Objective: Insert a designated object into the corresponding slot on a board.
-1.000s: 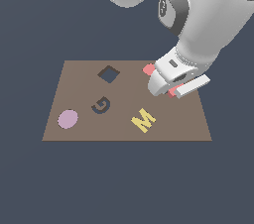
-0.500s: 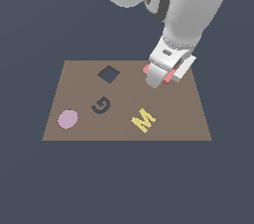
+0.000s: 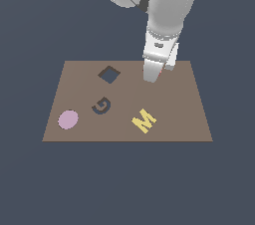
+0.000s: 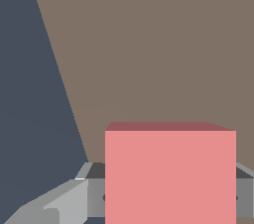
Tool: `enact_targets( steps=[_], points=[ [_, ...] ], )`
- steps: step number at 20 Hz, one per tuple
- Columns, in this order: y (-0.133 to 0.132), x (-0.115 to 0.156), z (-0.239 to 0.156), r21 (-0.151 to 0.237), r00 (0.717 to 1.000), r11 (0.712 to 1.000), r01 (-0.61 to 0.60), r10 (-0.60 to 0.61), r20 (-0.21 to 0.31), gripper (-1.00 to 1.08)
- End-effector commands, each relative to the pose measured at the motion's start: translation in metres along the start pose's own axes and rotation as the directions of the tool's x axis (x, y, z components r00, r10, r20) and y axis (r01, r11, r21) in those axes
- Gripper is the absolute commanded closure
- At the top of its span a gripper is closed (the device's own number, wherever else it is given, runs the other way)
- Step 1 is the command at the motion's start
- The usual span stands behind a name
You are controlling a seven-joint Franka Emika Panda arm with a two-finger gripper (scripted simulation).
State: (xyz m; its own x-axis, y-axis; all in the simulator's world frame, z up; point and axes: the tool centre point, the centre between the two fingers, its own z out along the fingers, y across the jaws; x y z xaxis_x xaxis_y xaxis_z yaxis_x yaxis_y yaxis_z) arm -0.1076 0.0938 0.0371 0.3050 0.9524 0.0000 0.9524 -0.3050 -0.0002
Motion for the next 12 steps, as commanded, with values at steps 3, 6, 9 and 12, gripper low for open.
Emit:
enact_targets(
  steps=[3, 6, 9, 12],
  points=[
    [-0.003, -0.021, -0.001, -0.001, 0.988, 0.988, 0.155, -0.155, 0.0, 1.08],
    [-0.003, -0.035, -0.001, -0.001, 0.968, 0.968, 0.251, -0.251, 0.0, 1.08],
    [-0.002, -0.049, -0.001, -0.001, 0.94, 0.94, 0.342, -0.342, 0.0, 1.08],
    [0.0, -0.062, -0.002, -0.001, 0.903, 0.903, 0.429, -0.429, 0.0, 1.08]
  ],
)
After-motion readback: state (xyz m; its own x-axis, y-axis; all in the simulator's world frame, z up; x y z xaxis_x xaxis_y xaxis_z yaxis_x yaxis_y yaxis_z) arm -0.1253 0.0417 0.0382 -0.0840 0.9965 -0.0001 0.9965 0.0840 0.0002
